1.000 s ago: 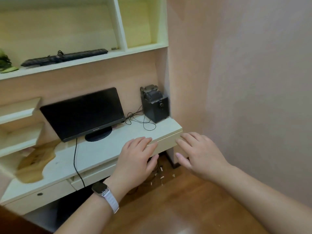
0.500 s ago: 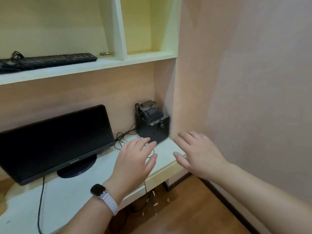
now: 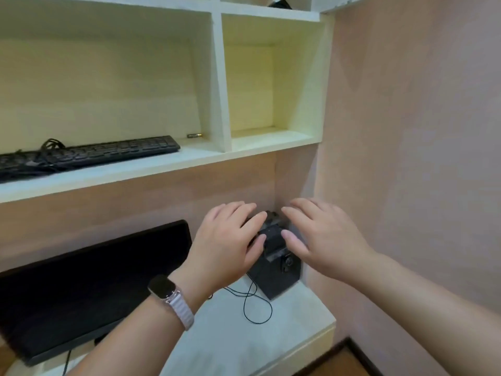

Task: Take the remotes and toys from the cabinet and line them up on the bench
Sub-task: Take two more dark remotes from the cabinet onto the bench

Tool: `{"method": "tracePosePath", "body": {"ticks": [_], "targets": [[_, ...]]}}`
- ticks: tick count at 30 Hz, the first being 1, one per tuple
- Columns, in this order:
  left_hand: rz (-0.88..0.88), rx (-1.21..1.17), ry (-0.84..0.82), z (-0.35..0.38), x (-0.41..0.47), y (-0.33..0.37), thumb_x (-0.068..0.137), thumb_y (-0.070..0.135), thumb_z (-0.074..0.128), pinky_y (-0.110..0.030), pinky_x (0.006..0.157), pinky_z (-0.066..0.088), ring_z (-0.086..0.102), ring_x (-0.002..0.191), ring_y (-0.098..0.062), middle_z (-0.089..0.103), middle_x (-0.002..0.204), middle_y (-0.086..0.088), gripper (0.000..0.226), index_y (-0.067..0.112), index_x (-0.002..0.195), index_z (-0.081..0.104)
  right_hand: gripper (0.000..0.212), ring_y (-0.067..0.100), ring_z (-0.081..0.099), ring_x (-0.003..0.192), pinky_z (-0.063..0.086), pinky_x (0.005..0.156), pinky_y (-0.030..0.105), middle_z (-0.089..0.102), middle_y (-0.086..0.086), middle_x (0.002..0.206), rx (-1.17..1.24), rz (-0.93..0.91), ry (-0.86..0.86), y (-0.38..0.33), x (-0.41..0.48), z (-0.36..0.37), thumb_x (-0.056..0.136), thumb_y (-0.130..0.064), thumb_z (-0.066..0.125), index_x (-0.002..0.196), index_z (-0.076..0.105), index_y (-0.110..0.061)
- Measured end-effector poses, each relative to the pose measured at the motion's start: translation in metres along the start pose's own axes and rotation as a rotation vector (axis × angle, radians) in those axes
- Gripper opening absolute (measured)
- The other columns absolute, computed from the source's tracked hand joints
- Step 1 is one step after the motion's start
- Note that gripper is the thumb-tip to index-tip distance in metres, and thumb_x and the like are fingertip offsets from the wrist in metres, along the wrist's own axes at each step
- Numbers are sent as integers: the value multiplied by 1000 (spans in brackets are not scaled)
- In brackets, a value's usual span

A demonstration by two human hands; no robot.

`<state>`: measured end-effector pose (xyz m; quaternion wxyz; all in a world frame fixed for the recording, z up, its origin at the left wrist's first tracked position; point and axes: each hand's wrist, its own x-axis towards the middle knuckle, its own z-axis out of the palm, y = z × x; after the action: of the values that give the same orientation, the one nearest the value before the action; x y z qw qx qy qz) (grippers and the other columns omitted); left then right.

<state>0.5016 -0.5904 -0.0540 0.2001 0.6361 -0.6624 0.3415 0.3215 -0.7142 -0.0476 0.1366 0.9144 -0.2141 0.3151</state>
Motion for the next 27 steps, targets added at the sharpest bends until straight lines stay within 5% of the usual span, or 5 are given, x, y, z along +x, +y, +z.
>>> {"method": "tracePosePath", "body": {"ticks": [7,17,23,27], "targets": [[-65,156,-26,5,83,-30,89,38,54,-42,93,46,58,114,-28,64,124,-7,41,16,121,65,50,31,60,108,52,82,41,66,10,119,38,-87,82,69,85,3,91,-46,44,119,65,-11],[-163,248,129,1,201,-62,88,38,53,-40,86,48,59,109,-27,63,120,-5,39,17,119,65,50,33,66,95,54,71,39,69,11,109,79,-181,302,160,201,-18,86,-47,43,108,71,-12],[-65,295,229,-25,271,-82,89,38,53,-39,87,47,57,111,-25,62,121,-7,42,14,122,64,56,32,56,112,51,83,42,62,8,122,172,-145,369,188,268,-47,90,-51,36,121,62,-12],[21,331,288,-53,324,-97,89,39,53,-41,86,50,58,110,-27,63,120,-7,44,13,123,64,40,27,48,116,46,91,42,56,3,124,254,-108,397,194,312,-78,95,-40,47,125,57,-15]]}}
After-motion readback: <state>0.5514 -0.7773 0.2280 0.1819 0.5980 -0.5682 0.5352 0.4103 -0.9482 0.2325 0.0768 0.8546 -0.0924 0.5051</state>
